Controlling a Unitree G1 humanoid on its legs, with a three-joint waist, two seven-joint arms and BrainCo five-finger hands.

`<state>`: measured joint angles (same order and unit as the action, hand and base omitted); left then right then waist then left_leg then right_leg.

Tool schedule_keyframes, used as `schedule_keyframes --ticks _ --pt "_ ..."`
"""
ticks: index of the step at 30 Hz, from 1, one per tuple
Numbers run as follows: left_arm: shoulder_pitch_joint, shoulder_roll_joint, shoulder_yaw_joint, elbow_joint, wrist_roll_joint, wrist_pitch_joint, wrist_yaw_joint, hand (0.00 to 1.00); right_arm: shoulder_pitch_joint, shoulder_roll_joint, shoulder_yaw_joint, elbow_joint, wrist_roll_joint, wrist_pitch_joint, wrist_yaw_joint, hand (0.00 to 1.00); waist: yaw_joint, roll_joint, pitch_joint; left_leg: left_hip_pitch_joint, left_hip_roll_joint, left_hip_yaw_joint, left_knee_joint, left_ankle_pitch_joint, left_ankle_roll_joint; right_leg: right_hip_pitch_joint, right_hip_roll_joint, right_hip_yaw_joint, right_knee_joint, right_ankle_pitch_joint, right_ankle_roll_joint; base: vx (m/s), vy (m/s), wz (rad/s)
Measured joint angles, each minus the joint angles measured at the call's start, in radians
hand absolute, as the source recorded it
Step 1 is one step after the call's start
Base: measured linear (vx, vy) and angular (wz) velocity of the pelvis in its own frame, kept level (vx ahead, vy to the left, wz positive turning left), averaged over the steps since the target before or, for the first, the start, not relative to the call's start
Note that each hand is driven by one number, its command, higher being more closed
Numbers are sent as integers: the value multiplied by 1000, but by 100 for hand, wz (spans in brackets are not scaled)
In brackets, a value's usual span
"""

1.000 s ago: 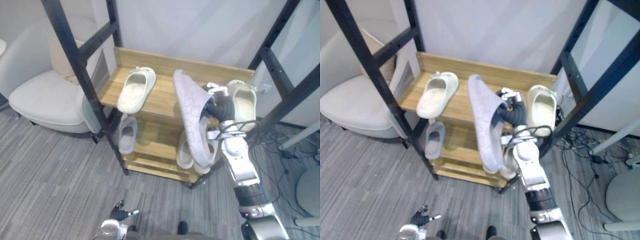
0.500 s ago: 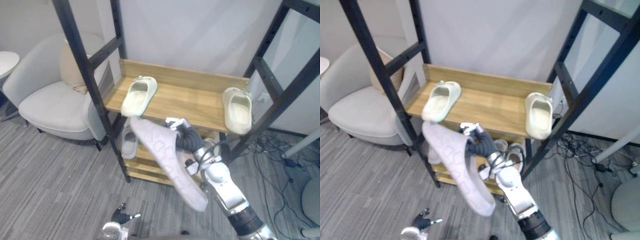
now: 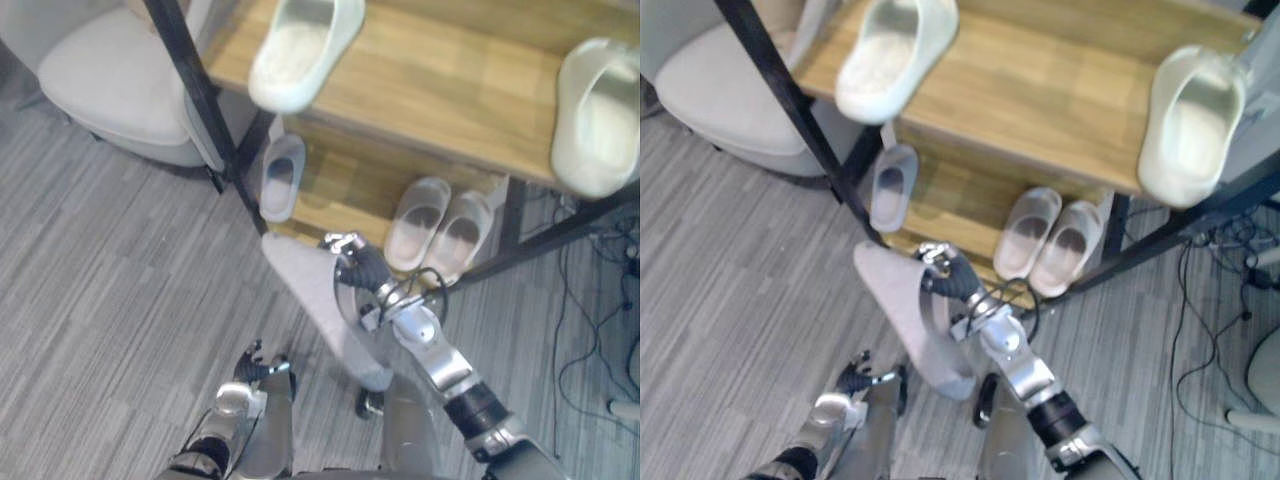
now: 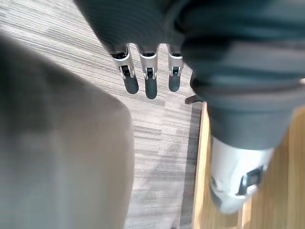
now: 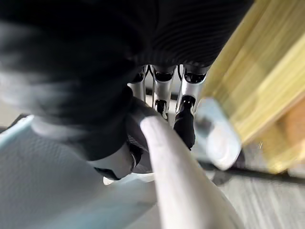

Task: Organize the slippers on the shoe rack

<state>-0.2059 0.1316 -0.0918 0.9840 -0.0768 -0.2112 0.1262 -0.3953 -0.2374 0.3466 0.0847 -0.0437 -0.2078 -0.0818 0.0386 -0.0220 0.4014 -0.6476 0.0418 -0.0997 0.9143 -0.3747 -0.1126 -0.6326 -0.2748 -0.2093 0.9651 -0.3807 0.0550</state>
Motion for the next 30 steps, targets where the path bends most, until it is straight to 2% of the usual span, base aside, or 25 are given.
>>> schedule_keyframes --ticks 2,3,8,9,11,13,15,17,22,23,30 --pt "-9 -2 19 -32 -14 -4 -12 0 -36 -5 -30 3 -2 9 -26 100 0 8 10 -71 4 -5 89 -30 -3 -63 -6 3 81 -31 -4 -66 6 5" --pt "7 -21 23 -81 -25 -23 -24 0 -72 -15 -52 15 -6 16 -50 100 15 32 17 -116 8 -8 151 -55 -2 -104 -7 8 135 -52 -5 -53 11 0" --pt "94 -56 60 -252 -64 -59 -40 0 -250 -46 -65 77 -36 20 -105 100 36 73 5 -280 7 -20 295 -104 -5 -263 -14 29 268 -104 7 -56 8 -1" --pt "85 -63 86 -251 -65 -60 -17 0 -289 -49 -69 107 -37 22 -124 100 38 71 6 -307 7 -22 313 -106 -5 -289 -16 30 288 -109 8 -41 -8 5" --pt "-7 -54 143 -195 -71 -52 42 0 -374 -49 -73 154 -37 26 -163 100 40 43 14 -373 7 -28 347 -103 -11 -356 -20 32 326 -111 5 -54 -17 5" --pt "-94 -9 150 -167 -73 -42 68 0 -455 -47 -112 216 -45 30 -198 100 39 11 32 -452 7 -51 397 -104 -16 -419 -21 21 371 -117 -7 -56 -9 7" --pt "-111 6 151 -167 -73 -38 72 0 -493 -49 -152 276 -47 40 -224 100 42 -2 39 -487 4 -53 422 -104 -17 -452 -26 24 394 -119 -11 -33 12 7" --pt "-110 11 151 -136 -76 -24 90 0 -536 -54 -181 338 -73 58 -263 100 45 -3 40 -511 -1 -50 429 -104 -17 -476 -35 27 404 -120 -13 -19 23 5" --pt "-91 13 150 -71 -85 -3 112 0 -670 -87 -192 479 -74 63 -330 100 59 -5 38 -565 -4 -58 433 -99 -25 -523 -39 19 413 -126 -14 -5 -12 5" --pt "-92 13 149 -68 -86 1 114 0 -718 -88 -213 531 -75 67 -345 100 62 -5 38 -586 -6 -65 436 -96 -29 -540 -40 12 417 -122 -26 15 -22 6" --pt "-92 13 140 -63 -105 0 131 0 -846 -135 -230 673 -97 73 -416 100 67 -7 31 -639 -5 -67 456 -92 -37 -590 -50 6 448 -132 -46 21 -8 5"
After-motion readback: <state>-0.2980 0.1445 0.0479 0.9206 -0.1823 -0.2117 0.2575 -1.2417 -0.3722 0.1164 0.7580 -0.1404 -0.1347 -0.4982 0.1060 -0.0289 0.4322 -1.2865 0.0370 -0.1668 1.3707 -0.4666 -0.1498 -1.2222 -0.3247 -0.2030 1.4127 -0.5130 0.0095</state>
